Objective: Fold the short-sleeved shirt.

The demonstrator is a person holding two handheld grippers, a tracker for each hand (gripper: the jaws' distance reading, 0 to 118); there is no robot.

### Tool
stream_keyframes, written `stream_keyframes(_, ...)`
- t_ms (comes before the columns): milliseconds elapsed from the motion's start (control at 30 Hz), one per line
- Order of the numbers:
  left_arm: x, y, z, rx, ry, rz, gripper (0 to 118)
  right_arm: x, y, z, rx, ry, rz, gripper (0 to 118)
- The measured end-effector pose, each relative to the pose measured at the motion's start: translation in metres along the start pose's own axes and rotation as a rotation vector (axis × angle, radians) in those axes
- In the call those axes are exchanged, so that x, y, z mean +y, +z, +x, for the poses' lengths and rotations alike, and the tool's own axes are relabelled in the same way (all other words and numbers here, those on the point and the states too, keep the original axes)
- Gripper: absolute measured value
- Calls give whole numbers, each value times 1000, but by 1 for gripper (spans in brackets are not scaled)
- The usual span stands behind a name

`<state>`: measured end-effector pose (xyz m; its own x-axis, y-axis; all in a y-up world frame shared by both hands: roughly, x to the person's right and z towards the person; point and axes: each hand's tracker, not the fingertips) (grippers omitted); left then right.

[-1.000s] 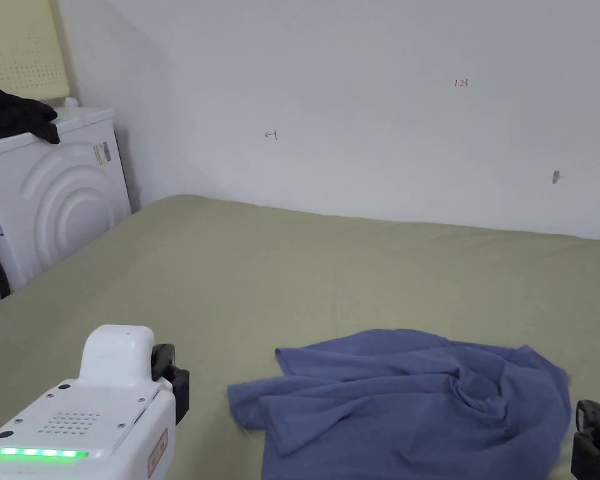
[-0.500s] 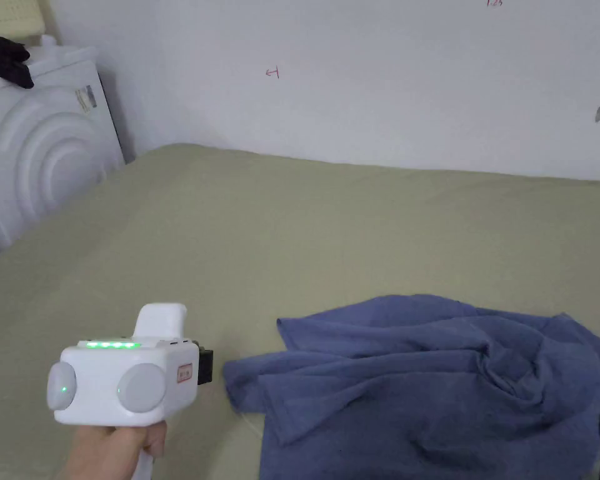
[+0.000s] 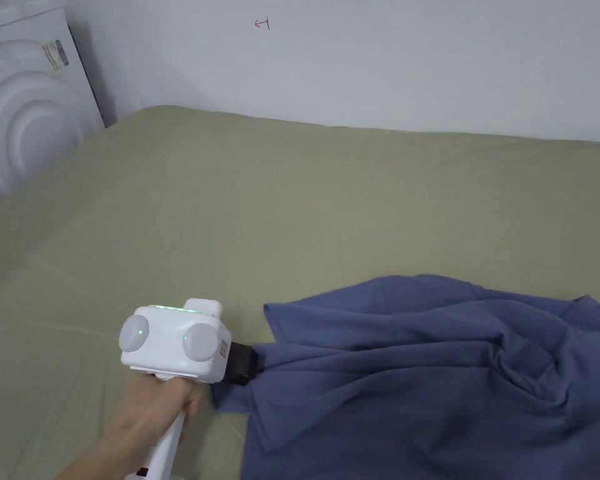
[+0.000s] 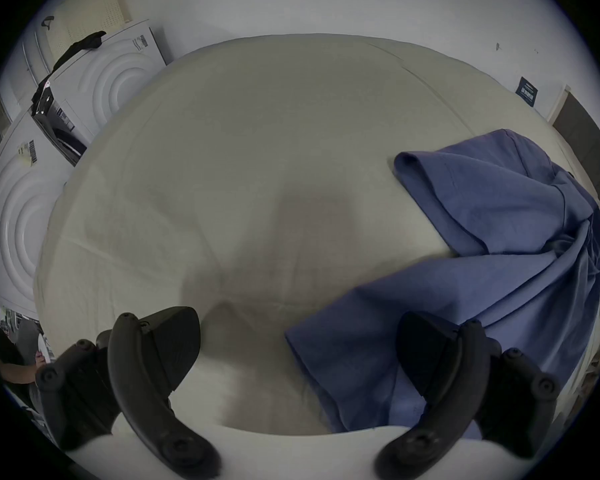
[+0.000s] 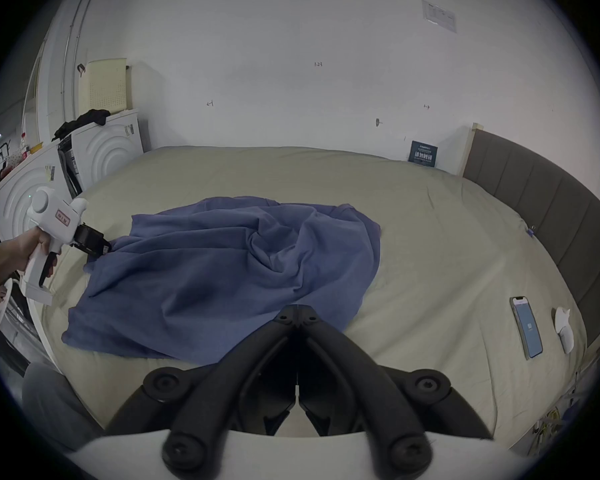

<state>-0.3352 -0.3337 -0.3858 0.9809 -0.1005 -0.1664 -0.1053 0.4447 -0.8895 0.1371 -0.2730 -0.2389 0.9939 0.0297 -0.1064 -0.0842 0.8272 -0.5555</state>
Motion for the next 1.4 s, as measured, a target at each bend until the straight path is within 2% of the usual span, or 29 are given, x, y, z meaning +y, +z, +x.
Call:
stream_keyframes(33, -4, 11, 0, -11, 12, -3, 110, 0, -1, 1, 1, -5, -6, 2)
stream_keyframes(67, -6, 18, 1, -65, 27, -4, 100, -1, -3, 3, 3, -10, -12, 2)
stream_keyframes(133, -10, 30, 7, -46, -14, 17, 75, 0, -6, 8, 4, -25, -22, 2)
stream_keyframes(167, -6, 26, 3, -72, -36, 20, 57, 2, -8, 11, -7, -30, -29, 2)
stream_keyframes(200, -6, 28, 4, -66, -37, 23, 20, 4, -10, 14, -16, -37, -32, 2)
stream_keyframes(233, -6, 30, 6, -75, -44, 28, 3, 6, -13, 19, -20, -42, -39, 2)
stream_keyframes(333, -10, 36, 13, -77, -37, 23, 3, 21, -28, 38, -30, -63, -53, 2)
stream_keyframes(433, -12, 41, 13, -80, -38, 27, 3, 43, -56, 64, -83, -52, -72, 2)
stream_keyframes(700, -9, 39, 15, -99, -47, 27, 3, 106, -188, 134, -117, -98, -204, 4)
stream_keyframes(767, -10, 39, 14, -106, -45, 28, 3, 114, -221, 141, -112, -89, -258, 22)
stream_keyframes(800, -10, 39, 14, -109, -45, 28, 3, 117, -235, 143, -108, -74, -298, 22)
stream_keyframes(833, -8, 36, 13, -112, -48, 27, 3, 120, -249, 145, -116, -63, -313, 61)
stream_keyframes(867, -7, 36, 13, -115, -53, 27, 3, 120, -264, 147, -84, -88, -365, 102)
stream_keyframes(900, -7, 36, 13, -117, -56, 27, 3, 119, -272, 146, -66, -108, -369, 114)
stream_keyframes(967, -5, 33, 12, -120, -60, 24, 3, 117, -291, 141, -58, -83, -427, 104)
stream_keyframes(1000, -4, 30, 11, -121, -64, 21, 3, 114, -299, 136, -58, -40, -471, 105)
stream_keyframes(1067, -2, 29, 12, -122, -68, 17, 3, 115, -295, 126, -95, 16, -429, 108)
stream_keyframes(1100, -1, 27, 12, -123, -65, 15, 3, 119, -294, 127, -85, 11, -441, 106)
stream_keyframes(1133, -1, 26, 12, -123, -65, 14, 3, 122, -291, 126, -88, 0, -465, 99)
stream_keyframes(1167, -1, 26, 12, -122, -68, 13, 3, 124, -282, 122, -49, -23, -467, 83)
stream_keyframes(1200, 0, 27, 12, -121, -68, 14, 3, 126, -275, 118, -59, -2, -458, 53)
stream_keyframes(1233, 0, 28, 12, -120, -66, 15, 3, 129, -267, 114, -59, 38, -446, 2)
stream_keyframes(1300, 1, 33, 8, -125, -60, 12, 3, 135, -253, 110, -76, 110, -448, 4)
stream_keyframes(1400, 5, 47, -9, -141, 11, 26, 3, 153, -219, 126, -54, 22, -395, 4)
